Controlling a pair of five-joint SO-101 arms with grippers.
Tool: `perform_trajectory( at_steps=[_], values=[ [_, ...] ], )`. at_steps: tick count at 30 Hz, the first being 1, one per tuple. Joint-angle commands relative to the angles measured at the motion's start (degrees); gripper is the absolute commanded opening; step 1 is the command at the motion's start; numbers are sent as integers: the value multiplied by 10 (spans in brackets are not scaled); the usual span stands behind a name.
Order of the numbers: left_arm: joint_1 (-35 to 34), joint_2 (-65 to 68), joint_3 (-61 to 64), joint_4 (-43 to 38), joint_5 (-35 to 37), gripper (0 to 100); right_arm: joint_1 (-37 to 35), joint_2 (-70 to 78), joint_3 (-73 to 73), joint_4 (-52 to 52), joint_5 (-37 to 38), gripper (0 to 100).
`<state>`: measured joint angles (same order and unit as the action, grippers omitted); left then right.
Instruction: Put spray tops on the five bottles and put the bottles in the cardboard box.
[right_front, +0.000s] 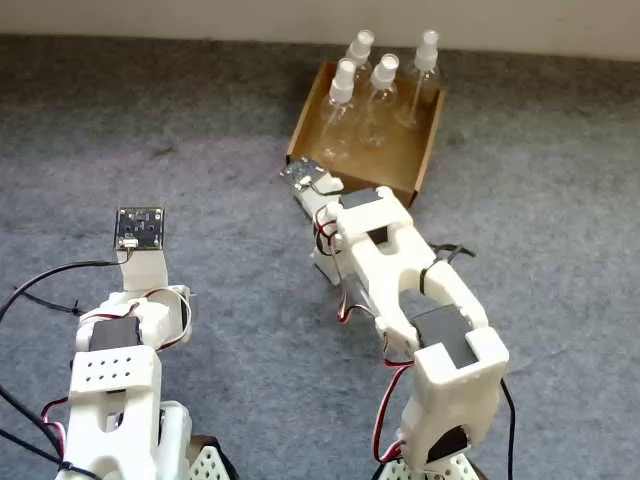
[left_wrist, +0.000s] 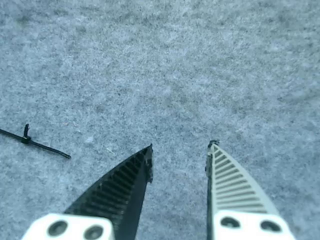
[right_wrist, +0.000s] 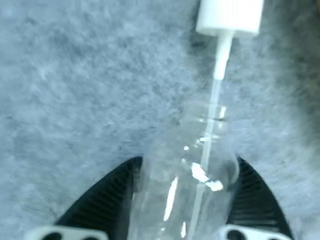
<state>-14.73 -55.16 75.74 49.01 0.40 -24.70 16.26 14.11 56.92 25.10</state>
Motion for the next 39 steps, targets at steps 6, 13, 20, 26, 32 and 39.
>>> perform_trajectory(
  at_steps=[6, 13, 20, 26, 32, 39],
  values=[
    [12, -8, -51, -8, -1, 171, 30, -83, -19, -7, -46, 7],
    [84, 61, -217, 61, 1, 113, 56, -375, 222, -163, -88, 4],
    [168, 265, -443, 138, 74, 161, 58, -622, 538, -284, -52, 4],
    [206, 409, -548, 135, 116, 164, 64, -694, 586, -233, -26, 4],
    [260, 553, -651, 106, 280, 165, 64, -703, 647, -256, -19, 4],
    [273, 633, -683, 83, 492, 165, 64, -703, 648, -276, -20, 4]
  ],
)
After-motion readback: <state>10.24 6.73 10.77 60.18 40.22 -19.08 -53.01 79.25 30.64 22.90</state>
